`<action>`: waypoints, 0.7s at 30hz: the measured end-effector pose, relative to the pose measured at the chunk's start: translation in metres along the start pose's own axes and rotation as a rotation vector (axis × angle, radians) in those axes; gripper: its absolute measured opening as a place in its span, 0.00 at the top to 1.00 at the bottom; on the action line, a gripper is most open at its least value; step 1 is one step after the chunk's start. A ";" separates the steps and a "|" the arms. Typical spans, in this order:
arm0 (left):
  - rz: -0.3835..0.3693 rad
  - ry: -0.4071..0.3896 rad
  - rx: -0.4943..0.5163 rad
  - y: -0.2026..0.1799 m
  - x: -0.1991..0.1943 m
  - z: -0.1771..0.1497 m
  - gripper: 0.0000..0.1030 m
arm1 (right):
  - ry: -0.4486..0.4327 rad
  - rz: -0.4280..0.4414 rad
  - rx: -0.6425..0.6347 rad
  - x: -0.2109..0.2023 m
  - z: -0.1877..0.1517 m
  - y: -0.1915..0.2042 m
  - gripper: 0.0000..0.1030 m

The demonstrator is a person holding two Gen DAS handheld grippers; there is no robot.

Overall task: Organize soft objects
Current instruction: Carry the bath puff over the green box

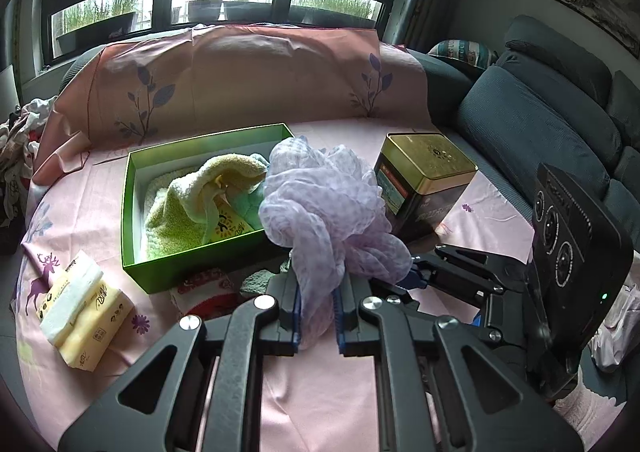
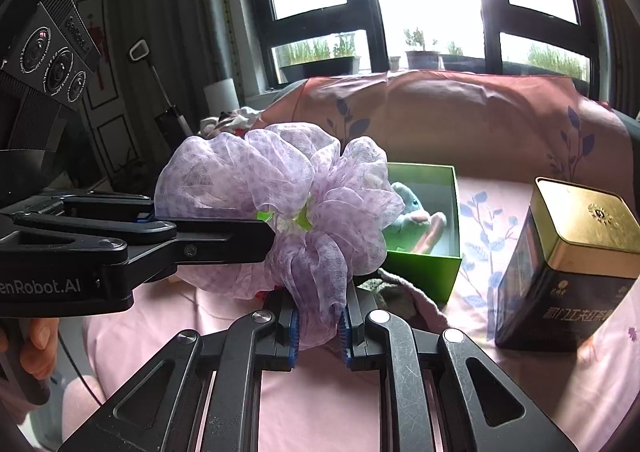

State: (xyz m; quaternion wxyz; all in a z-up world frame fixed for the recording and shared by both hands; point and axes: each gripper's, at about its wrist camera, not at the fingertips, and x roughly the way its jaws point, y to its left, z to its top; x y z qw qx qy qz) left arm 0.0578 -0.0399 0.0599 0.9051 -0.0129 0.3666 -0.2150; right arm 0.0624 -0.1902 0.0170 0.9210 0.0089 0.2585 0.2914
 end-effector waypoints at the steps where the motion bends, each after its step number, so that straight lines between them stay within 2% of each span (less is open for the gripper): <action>1: 0.004 0.000 0.000 0.003 0.002 0.005 0.89 | -0.002 0.000 -0.002 0.003 0.004 -0.001 0.83; 15: 0.057 -0.017 -0.019 0.048 0.037 0.063 0.89 | 0.005 -0.021 -0.038 0.063 0.054 -0.016 0.83; 21: 0.072 0.025 -0.062 0.077 0.064 0.080 0.89 | 0.041 -0.021 -0.017 0.095 0.065 -0.020 0.83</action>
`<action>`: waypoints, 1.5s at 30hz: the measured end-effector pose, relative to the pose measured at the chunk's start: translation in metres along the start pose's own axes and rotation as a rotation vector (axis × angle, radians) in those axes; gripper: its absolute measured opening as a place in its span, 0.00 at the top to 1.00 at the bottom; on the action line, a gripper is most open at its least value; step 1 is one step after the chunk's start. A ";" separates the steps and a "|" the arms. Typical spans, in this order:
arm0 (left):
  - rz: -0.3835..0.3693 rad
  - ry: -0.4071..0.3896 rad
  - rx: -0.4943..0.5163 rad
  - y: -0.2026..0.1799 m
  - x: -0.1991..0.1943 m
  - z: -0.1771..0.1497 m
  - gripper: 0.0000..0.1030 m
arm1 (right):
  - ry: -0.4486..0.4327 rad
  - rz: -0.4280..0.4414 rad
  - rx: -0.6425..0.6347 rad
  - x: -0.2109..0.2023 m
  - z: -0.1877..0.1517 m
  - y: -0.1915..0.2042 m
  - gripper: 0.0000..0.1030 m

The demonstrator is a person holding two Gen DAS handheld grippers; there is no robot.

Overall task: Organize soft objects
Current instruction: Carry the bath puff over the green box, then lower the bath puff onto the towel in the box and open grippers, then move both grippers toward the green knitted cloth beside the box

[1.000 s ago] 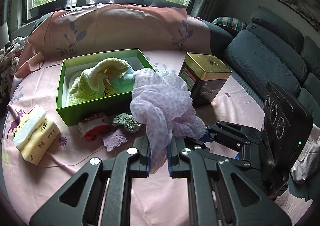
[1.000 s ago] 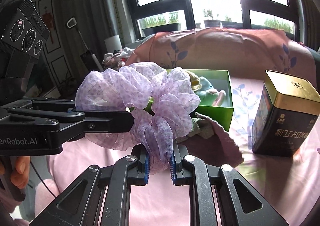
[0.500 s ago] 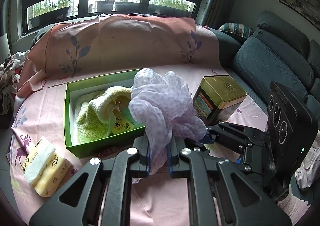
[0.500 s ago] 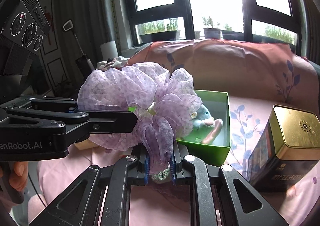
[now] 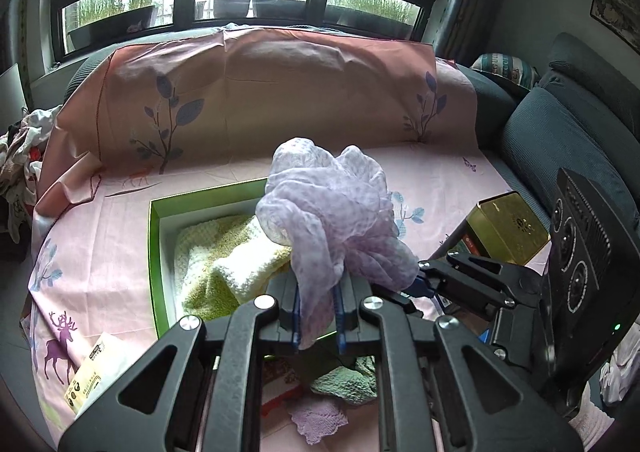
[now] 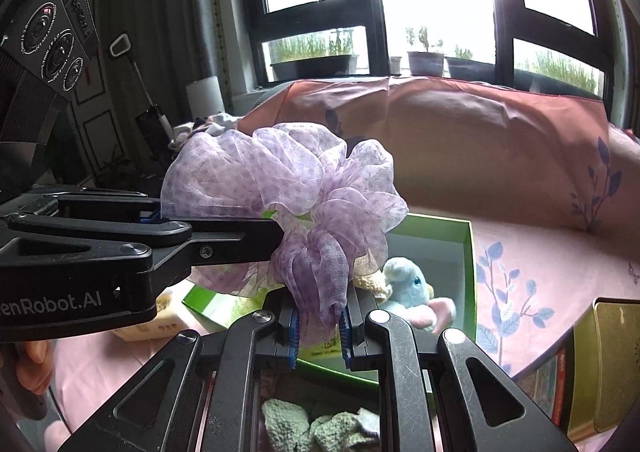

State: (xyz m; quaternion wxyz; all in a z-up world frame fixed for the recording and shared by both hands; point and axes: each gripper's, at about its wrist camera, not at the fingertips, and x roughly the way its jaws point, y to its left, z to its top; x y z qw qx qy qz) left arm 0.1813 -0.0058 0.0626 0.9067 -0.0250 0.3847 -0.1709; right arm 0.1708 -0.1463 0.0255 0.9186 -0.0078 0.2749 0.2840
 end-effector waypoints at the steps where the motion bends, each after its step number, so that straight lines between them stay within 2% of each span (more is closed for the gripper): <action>1: 0.005 0.011 -0.011 0.005 0.005 0.002 0.88 | 0.011 0.000 0.000 0.006 0.001 0.000 0.83; 13: 0.101 0.160 -0.148 0.055 0.075 -0.006 0.87 | 0.199 -0.001 0.057 0.085 -0.005 -0.005 0.83; 19: 0.112 0.185 -0.193 0.066 0.088 -0.011 0.86 | 0.242 -0.017 0.042 0.099 -0.006 -0.002 0.83; 21: 0.118 0.184 -0.211 0.068 0.086 -0.010 0.76 | 0.246 -0.027 0.038 0.097 -0.006 -0.002 0.83; 22: 0.133 0.180 -0.220 0.070 0.084 -0.010 0.57 | 0.248 -0.029 0.041 0.095 -0.007 -0.002 0.82; 23: 0.146 0.175 -0.227 0.072 0.081 -0.011 0.36 | 0.247 -0.029 0.048 0.093 -0.007 -0.002 0.77; 24: 0.148 0.169 -0.237 0.074 0.078 -0.012 0.29 | 0.246 -0.028 0.054 0.090 -0.007 -0.003 0.73; 25: 0.138 0.165 -0.248 0.076 0.075 -0.013 0.26 | 0.247 -0.030 0.056 0.086 -0.008 -0.003 0.65; 26: 0.132 0.166 -0.255 0.078 0.074 -0.015 0.26 | 0.249 -0.035 0.051 0.083 -0.009 -0.003 0.58; 29: 0.152 0.174 -0.240 0.076 0.067 -0.019 0.24 | 0.250 -0.079 0.019 0.072 -0.014 0.001 0.52; 32: 0.172 0.172 -0.220 0.073 0.057 -0.025 0.18 | 0.238 -0.089 0.011 0.057 -0.018 0.002 0.51; 34: 0.169 0.172 -0.220 0.073 0.049 -0.029 0.18 | 0.223 -0.092 0.021 0.045 -0.019 0.001 0.49; 37: 0.176 0.175 -0.217 0.071 0.039 -0.034 0.16 | 0.193 -0.106 0.040 0.024 -0.023 -0.002 0.37; 39: 0.189 0.168 -0.219 0.070 0.031 -0.037 0.08 | 0.176 -0.112 0.060 0.010 -0.025 -0.005 0.37; 45: 0.174 0.119 -0.251 0.065 -0.001 -0.046 0.06 | 0.123 -0.118 0.113 -0.033 -0.035 -0.012 0.37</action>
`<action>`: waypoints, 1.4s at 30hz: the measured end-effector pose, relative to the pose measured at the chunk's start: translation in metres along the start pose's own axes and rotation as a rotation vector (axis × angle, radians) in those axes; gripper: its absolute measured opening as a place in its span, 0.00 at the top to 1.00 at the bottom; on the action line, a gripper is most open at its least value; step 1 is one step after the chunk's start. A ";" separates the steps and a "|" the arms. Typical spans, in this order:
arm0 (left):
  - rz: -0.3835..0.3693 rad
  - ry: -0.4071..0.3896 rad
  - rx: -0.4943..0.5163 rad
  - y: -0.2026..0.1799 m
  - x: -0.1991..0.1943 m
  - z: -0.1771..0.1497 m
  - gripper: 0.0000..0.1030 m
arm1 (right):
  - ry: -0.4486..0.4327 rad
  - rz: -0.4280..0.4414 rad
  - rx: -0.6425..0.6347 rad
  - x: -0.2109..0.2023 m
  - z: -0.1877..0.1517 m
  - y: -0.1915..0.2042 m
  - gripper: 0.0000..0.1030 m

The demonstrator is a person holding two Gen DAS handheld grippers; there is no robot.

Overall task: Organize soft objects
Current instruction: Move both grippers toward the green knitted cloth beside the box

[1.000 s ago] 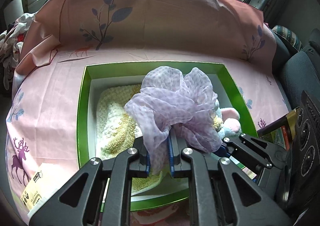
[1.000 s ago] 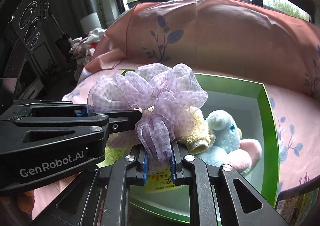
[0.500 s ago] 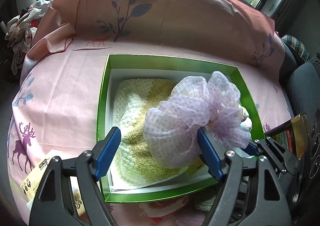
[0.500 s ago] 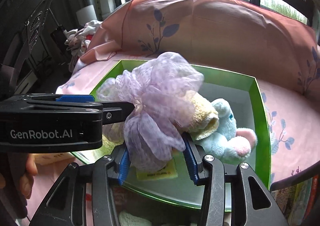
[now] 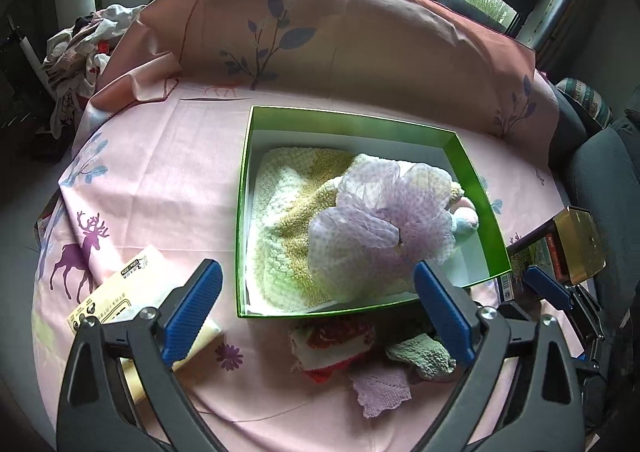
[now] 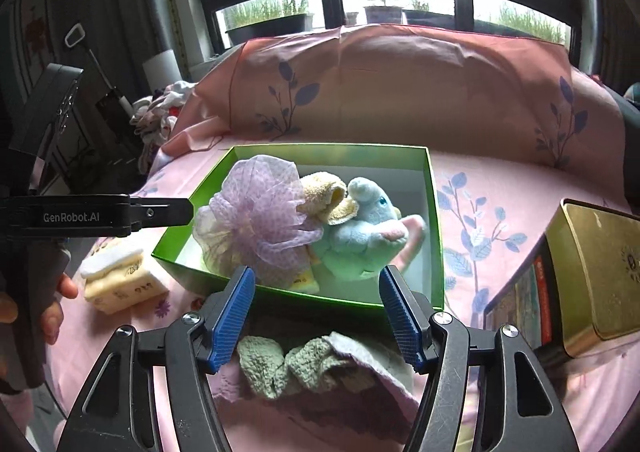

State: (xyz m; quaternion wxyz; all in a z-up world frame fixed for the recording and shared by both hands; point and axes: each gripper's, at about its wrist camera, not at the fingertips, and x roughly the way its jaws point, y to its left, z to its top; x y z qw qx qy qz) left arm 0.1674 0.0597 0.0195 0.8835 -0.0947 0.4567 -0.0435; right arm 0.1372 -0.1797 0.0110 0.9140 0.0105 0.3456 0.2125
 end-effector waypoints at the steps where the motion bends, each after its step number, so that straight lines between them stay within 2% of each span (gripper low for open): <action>1: 0.001 -0.006 0.003 -0.002 -0.005 -0.004 0.06 | -0.007 -0.001 0.004 -0.006 -0.004 -0.002 0.36; 4: 0.006 -0.009 0.009 -0.006 -0.016 -0.017 0.01 | -0.008 -0.009 0.014 -0.021 -0.014 -0.005 0.36; 14: 0.042 -0.012 0.054 -0.027 -0.044 -0.067 0.01 | -0.002 -0.042 0.046 -0.051 -0.052 -0.008 0.36; 25: 0.087 -0.032 0.131 -0.059 -0.066 -0.110 0.01 | 0.006 -0.024 0.066 -0.071 -0.082 -0.005 0.36; 37: 0.119 -0.062 0.160 -0.072 -0.077 -0.130 0.01 | -0.009 -0.031 0.061 -0.085 -0.095 -0.004 0.36; 40: 0.111 -0.055 0.152 -0.071 -0.074 -0.132 0.01 | 0.001 -0.029 0.065 -0.083 -0.099 -0.004 0.36; 42: 0.077 -0.047 0.129 -0.066 -0.071 -0.134 0.01 | 0.005 -0.019 0.070 -0.081 -0.101 -0.005 0.36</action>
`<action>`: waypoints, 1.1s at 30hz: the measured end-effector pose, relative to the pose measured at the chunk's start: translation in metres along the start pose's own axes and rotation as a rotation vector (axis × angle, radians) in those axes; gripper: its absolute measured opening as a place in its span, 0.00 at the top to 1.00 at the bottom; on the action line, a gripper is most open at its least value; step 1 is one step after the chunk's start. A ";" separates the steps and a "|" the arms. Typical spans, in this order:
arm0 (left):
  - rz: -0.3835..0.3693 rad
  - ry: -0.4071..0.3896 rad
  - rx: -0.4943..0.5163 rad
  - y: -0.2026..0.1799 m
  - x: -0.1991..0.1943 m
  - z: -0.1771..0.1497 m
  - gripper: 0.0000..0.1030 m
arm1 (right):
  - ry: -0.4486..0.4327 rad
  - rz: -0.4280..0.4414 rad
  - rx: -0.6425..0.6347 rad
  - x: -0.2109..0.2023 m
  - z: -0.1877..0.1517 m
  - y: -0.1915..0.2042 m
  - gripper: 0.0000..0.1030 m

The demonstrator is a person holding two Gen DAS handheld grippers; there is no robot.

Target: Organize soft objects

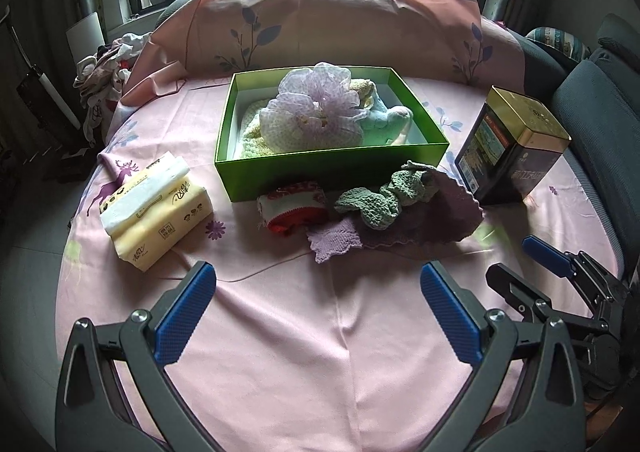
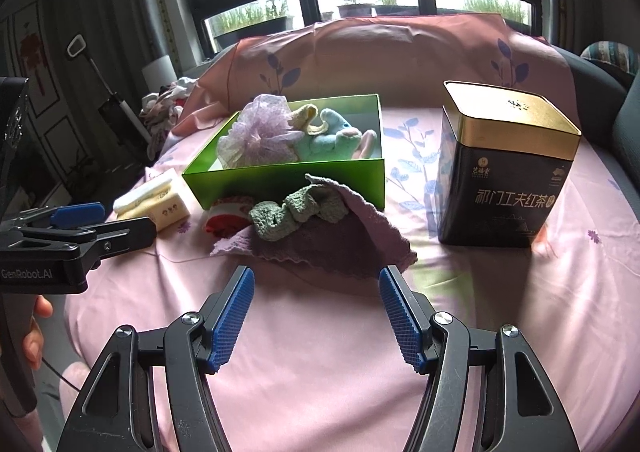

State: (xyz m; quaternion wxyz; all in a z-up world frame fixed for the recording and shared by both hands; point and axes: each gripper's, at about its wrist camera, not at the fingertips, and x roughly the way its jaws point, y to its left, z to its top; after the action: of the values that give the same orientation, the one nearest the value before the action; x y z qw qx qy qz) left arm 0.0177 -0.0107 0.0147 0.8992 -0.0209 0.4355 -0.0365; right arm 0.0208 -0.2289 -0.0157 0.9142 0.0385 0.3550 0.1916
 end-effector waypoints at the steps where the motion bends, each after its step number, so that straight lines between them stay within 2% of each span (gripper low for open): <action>1: -0.022 0.002 -0.022 0.003 0.001 -0.001 0.01 | 0.001 0.006 0.002 0.001 -0.001 0.000 0.36; 3: -0.038 0.003 -0.066 0.012 0.005 -0.004 0.01 | 0.005 0.024 0.005 0.006 -0.002 0.001 0.36; 11: 0.041 0.015 -0.125 0.048 0.021 -0.011 0.01 | 0.020 0.090 0.031 0.036 0.005 0.009 0.36; 14: 0.032 0.037 -0.155 0.063 0.029 -0.013 0.01 | 0.021 0.118 0.046 0.054 0.014 0.014 0.36; 22: 0.035 0.052 -0.174 0.083 0.039 -0.016 0.01 | 0.060 0.104 0.072 0.116 0.035 0.023 0.36; 24: 0.037 0.056 -0.186 0.088 0.042 -0.016 0.01 | 0.062 0.081 0.046 0.126 0.038 0.027 0.54; 25: 0.037 0.059 -0.192 0.091 0.043 -0.016 0.01 | 0.063 0.065 0.032 0.130 0.039 0.029 0.73; 26: 0.035 0.062 -0.198 0.093 0.044 -0.017 0.01 | 0.069 0.052 0.019 0.132 0.040 0.030 0.86; 29: 0.029 0.070 -0.210 0.098 0.047 -0.017 0.01 | 0.040 0.061 0.007 0.126 0.042 0.031 0.94; 31: 0.022 0.076 -0.220 0.099 0.048 -0.018 0.01 | 0.002 0.073 -0.003 0.114 0.045 0.032 0.94; 33: 0.006 0.078 -0.231 0.100 0.047 -0.019 0.01 | -0.060 0.171 0.012 0.091 0.048 0.031 0.94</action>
State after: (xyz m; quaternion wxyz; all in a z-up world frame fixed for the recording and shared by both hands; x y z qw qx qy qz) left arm 0.0368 0.0849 -0.0404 0.8733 -0.1218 0.4714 0.0160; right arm 0.1042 -0.1628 -0.0313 0.9045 0.0799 0.3240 0.2656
